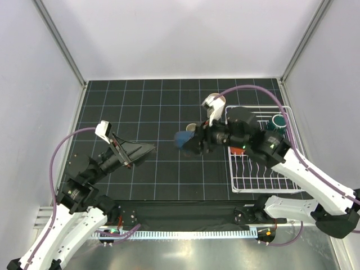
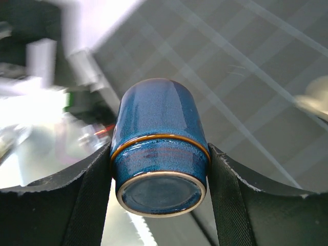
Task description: Load the cups into the dish rack
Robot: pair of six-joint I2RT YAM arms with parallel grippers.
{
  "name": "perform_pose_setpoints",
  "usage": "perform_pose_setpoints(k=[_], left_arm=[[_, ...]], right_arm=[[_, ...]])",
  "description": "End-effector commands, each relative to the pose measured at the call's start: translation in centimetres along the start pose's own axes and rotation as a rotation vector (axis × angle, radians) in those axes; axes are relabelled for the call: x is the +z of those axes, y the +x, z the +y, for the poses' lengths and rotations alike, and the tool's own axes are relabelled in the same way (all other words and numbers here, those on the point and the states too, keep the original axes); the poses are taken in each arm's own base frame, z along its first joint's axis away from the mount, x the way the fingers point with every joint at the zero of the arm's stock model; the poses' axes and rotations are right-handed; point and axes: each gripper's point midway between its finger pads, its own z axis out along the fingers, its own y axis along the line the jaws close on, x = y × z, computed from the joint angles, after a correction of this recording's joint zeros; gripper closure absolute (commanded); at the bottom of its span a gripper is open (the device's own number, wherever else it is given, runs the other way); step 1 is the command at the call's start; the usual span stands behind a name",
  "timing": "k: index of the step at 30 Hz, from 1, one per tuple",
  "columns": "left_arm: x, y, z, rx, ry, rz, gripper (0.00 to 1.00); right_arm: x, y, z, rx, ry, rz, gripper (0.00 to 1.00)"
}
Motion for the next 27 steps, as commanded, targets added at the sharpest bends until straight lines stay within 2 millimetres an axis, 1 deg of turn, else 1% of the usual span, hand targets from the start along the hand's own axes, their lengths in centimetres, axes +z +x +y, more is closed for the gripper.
perform_pose_setpoints(k=[1, 2, 3, 4, 5, 6, 8, 9, 10, 11, 12, 13, 14, 15, 16, 17, 18, 19, 20, 21, 22, 23, 24, 25, 27], left_arm=[[-0.9, -0.5, 3.3, 0.083, -0.191, -0.033, 0.14], [-0.9, -0.4, 4.0, 0.084, -0.217, -0.027, 0.14], [-1.0, -0.3, 4.4, 0.095, -0.233, -0.022, 0.14], [-1.0, -0.1, 4.9, 0.091, -0.25, -0.007, 0.14], [-1.0, 0.0, 5.2, 0.092, -0.259, -0.002, 0.14], [-1.0, 0.1, 5.3, 0.096, -0.263, 0.005, 0.14], [-1.1, 0.2, 5.6, 0.102, -0.276, 0.014, 0.14], [-1.2, 0.3, 5.8, 0.104, -0.28, 0.014, 0.14], [-1.3, 0.3, 5.9, 0.104, -0.283, 0.015, 0.14], [-1.3, 0.5, 6.0, 0.102, -0.283, 0.022, 0.14], [-1.3, 0.6, 6.2, 0.1, -0.285, 0.026, 0.14], [-1.4, 0.7, 6.2, 0.098, -0.284, 0.03, 0.14], [-1.4, 0.8, 6.4, 0.093, -0.285, 0.036, 0.14], [-1.4, 1.0, 6.6, 0.092, -0.287, 0.042, 0.15], [-1.5, 1.0, 6.5, 0.094, -0.282, 0.039, 0.15], [-1.6, 1.1, 6.5, 0.093, -0.281, 0.04, 0.17], [-1.7, 1.1, 6.7, 0.092, -0.284, 0.039, 0.19], [-1.8, 1.1, 6.6, 0.096, -0.274, 0.034, 0.21], [-1.9, 1.1, 6.7, 0.094, -0.276, 0.033, 0.22], [-2.0, 1.2, 6.8, 0.096, -0.274, 0.033, 0.22], [-2.1, 1.2, 6.8, 0.099, -0.27, 0.028, 0.22], [-2.3, 1.2, 6.9, 0.099, -0.272, 0.024, 0.22], [-2.4, 1.2, 7.0, 0.094, -0.272, 0.015, 0.22], [-2.6, 1.2, 7.3, 0.091, -0.271, 0.007, 0.21], [-2.7, 1.3, 7.6, 0.082, -0.272, 0.0, 0.21]], right_arm=[[-4.5, -3.6, -8.1, 0.038, 0.391, -0.073, 0.96], [-5.4, -2.8, -10.0, 0.072, 0.456, -0.029, 0.96], [-6.7, -3.3, -12.8, 0.116, 0.548, -0.041, 0.96], [-7.4, -3.3, -14.1, 0.135, 0.6, -0.036, 0.96], [-8.4, -2.5, -15.6, 0.152, 0.68, 0.003, 0.96], [-9.4, -3.0, -17.5, 0.184, 0.746, 0.006, 0.96], [-10.3, -2.6, -19.2, 0.234, 0.803, 0.033, 0.96], [-10.3, -2.6, -19.7, 0.27, 0.804, 0.037, 0.96], [-10.6, -2.8, -21.3, 0.323, 0.839, 0.036, 0.96], [-10.5, -2.7, -21.8, 0.352, 0.843, 0.042, 0.96], [-10.2, -3.1, -22.2, 0.395, 0.835, 0.032, 0.96], [-10.0, -3.0, -23.5, 0.43, 0.86, 0.042, 0.96], [-9.7, -3.1, -24.0, 0.44, 0.868, 0.049, 0.96], [-10.0, -3.9, -24.6, 0.439, 0.899, 0.032, 0.96], [-9.7, -3.3, -25.9, 0.472, 0.938, 0.064, 0.96], [-10.0, -3.5, -26.6, 0.479, 0.968, 0.061, 0.96], [-10.6, -4.0, -27.4, 0.482, 1.015, 0.05, 0.96], [-10.8, -3.8, -28.1, 0.506, 1.042, 0.059, 0.96], [-10.8, -3.0, -29.1, 0.537, 1.068, 0.094, 0.96], [-10.7, -3.3, -29.3, 0.548, 1.068, 0.091, 0.96], [-10.4, -3.3, -29.3, 0.57, 1.06, 0.095, 0.96], [-10.0, -3.0, -29.8, 0.581, 1.063, 0.112, 0.96], [-9.9, -3.5, -29.9, 0.588, 1.065, 0.1, 0.96], [-10.1, -3.4, -30.0, 0.6, 1.08, 0.108, 0.96], [-9.7, -3.7, -30.6, 0.637, 1.089, 0.1, 0.96]])
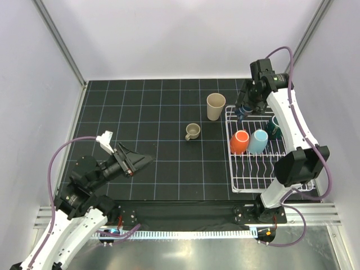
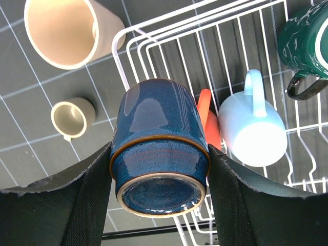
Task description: Load the cups into the dish rack
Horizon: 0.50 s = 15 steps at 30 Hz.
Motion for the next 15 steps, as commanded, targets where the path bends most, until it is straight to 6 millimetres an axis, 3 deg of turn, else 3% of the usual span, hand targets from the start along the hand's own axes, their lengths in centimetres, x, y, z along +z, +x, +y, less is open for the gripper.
perform_pose_setpoints(k=[1, 15], left_arm=[[-0.1, -0.1, 0.5, 0.006, 0.003, -0.022, 0.21], [0.3, 0.2, 2.2, -0.008, -0.029, -0.031, 0.21]], right_arm=[[-1.7, -2.1, 0.5, 0.081, -0.003, -0.061, 0.96], [4.6, 0.3, -1.0, 0.181, 0.169, 0.117, 0.96]])
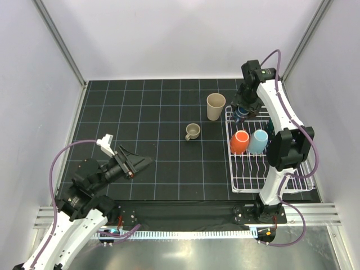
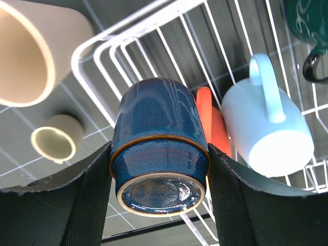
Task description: Load the cups into the dish rack
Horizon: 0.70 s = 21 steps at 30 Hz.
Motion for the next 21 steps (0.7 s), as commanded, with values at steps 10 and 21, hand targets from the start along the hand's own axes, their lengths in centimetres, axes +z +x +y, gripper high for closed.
perform_pose_setpoints(k=[10, 21], left_arm=[[0.7, -0.4, 0.4, 0.001, -0.024, -0.007, 0.21], [0.4, -0.4, 0.4, 0.003, -0.021, -0.02, 0.21]], right_arm=[[3.4, -0.9, -0.8, 0.069, 0.075, -0.013, 0.96], [6.9, -0.1, -1.1, 0.121, 0.09, -0.003, 0.96]])
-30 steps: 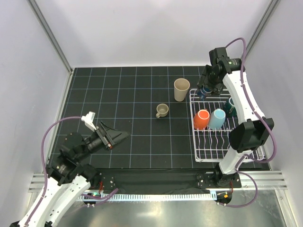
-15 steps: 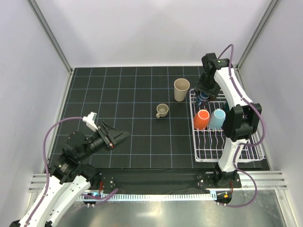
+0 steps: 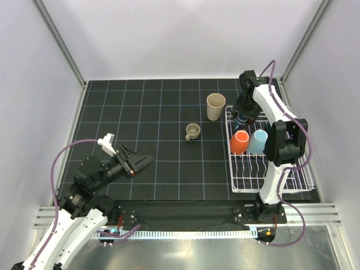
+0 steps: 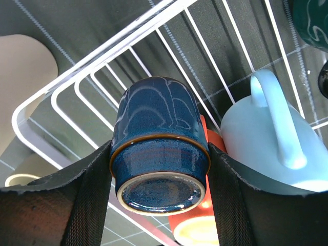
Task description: Load the cups into the dish rack
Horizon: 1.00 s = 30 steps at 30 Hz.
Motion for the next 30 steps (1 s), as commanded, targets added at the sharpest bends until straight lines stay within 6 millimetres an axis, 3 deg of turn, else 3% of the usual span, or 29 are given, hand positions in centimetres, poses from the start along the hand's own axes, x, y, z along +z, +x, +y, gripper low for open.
perform_pose_setpoints(k=[1, 18, 25, 30], left_arm=[[-0.3, -0.3, -0.4, 0.013, 0.017, -0.023, 0.21], [0.1, 0.0, 0.4, 0.018, -0.012, -0.003, 0.2], [0.0, 0.0, 0.5, 0.016, -0.014, -0.004, 0.19], [0.0, 0.2, 0.7, 0.005, -0.016, -0.001, 0.19]], right_arm=[[0.4, -1.2, 0.4, 0.06, -0.01, -0.056, 0.96], [3.0, 0.6, 0.1, 0.086, -0.005, -0.021, 0.95], [3.3, 0.5, 0.5, 0.066, -0.012, -0.007, 0.72], [3.0, 0.3, 0.7, 0.047, -0.025, -0.01, 0.5]])
